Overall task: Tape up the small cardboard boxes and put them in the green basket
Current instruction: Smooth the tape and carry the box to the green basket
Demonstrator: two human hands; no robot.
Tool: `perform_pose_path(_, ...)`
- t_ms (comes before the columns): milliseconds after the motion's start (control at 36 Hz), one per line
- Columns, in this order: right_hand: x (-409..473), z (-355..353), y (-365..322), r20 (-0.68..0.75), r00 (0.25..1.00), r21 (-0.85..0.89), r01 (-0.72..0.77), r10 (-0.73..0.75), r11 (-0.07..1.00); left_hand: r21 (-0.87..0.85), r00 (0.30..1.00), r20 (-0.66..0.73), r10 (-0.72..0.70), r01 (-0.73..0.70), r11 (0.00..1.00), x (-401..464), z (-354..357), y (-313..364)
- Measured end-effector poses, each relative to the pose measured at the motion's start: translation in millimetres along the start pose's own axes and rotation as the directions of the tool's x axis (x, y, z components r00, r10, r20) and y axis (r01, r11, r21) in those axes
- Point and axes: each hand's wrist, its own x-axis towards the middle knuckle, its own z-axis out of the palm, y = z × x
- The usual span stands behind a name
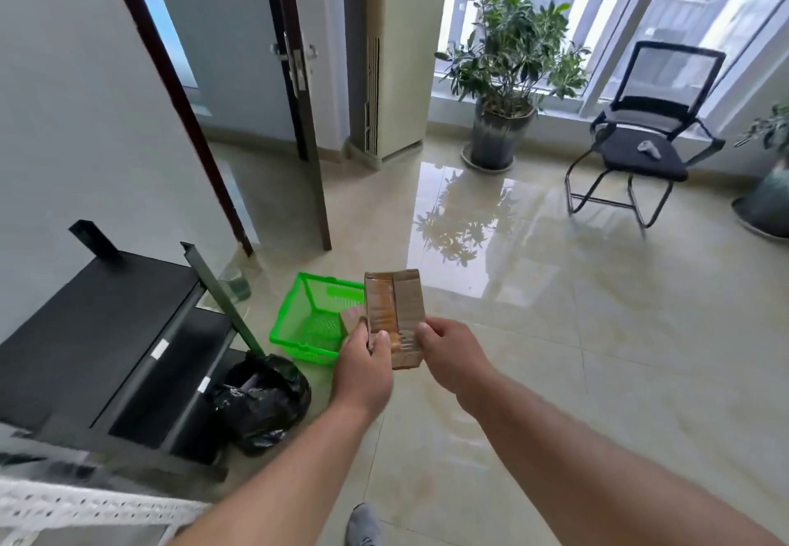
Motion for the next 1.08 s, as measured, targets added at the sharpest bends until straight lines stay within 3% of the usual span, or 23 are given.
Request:
perform_pose_path(500,111.6,-43.6,-33.6,0.099,0.994,-0.045,0.038,-0.034,0.998,-0.022,0.994,-0.105,-0.044,0.042,0.999,91.4,45.0,37.7)
perform_pose_path(1083,230.0,-189.1,-39.3,0.342,0.931,-0.091,0.169,-0.128,0.981,-0.044,0.910,-0.379,-0.167,0.162,0.986,144.1,186.2,135.0)
